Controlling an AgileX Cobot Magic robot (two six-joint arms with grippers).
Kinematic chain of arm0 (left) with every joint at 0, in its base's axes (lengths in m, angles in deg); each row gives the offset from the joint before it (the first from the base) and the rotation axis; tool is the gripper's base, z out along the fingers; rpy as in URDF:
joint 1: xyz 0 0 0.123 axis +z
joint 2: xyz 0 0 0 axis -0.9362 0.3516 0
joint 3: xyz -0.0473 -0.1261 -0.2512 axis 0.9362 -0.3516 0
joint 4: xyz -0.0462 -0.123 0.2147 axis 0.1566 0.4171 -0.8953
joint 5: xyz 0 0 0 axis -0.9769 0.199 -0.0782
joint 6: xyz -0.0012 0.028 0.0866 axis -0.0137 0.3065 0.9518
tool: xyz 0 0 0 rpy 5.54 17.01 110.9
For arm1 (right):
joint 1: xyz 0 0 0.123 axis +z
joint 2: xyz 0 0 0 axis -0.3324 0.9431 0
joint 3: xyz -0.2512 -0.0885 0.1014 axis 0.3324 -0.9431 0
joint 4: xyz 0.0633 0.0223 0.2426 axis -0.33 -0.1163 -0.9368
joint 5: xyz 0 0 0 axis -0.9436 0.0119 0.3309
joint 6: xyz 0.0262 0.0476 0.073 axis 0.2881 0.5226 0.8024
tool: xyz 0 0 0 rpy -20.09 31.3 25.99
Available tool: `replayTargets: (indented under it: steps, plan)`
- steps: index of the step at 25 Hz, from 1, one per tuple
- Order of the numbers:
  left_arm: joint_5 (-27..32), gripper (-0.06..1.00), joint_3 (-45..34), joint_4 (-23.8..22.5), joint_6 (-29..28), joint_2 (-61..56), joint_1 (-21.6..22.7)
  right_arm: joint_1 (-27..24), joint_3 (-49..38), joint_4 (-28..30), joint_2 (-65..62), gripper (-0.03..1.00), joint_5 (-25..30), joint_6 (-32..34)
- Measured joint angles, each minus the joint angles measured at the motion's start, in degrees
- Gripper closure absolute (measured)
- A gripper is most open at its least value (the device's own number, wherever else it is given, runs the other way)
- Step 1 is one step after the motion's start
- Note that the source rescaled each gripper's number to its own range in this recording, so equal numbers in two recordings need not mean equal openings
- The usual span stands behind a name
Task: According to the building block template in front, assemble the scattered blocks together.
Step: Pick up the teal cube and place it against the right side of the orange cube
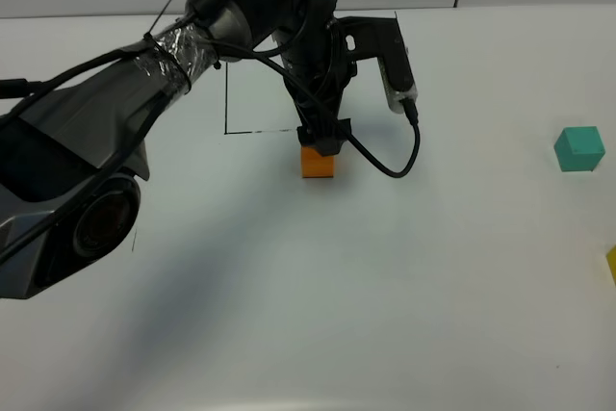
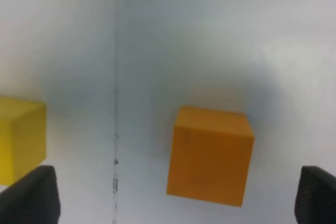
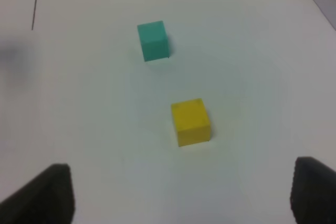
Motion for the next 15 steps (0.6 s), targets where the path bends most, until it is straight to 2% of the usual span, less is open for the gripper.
replayTargets:
  steps: [5,8,11,15]
  plan:
    - [0.00,-0.06,0.00,-0.41,-6.34,-3.17,0.55,0.00,0.00,0.00,0.00,0.27,0.00,0.00]
    - [0.01,-0.05,0.00,-3.20,-12.80,-4.48,1.78,0.00,0.00,0.00,0.00,0.27,0.00,0.00]
    - [0.01,-0.04,0.00,-5.86,-19.19,-5.52,4.61,0.00,0.00,0.00,0.00,0.27,0.00,0.00]
    - [0.06,-0.03,0.00,-5.05,-24.34,-7.74,9.78,0.00,0.00,0.00,0.00,0.27,0.00,0.00]
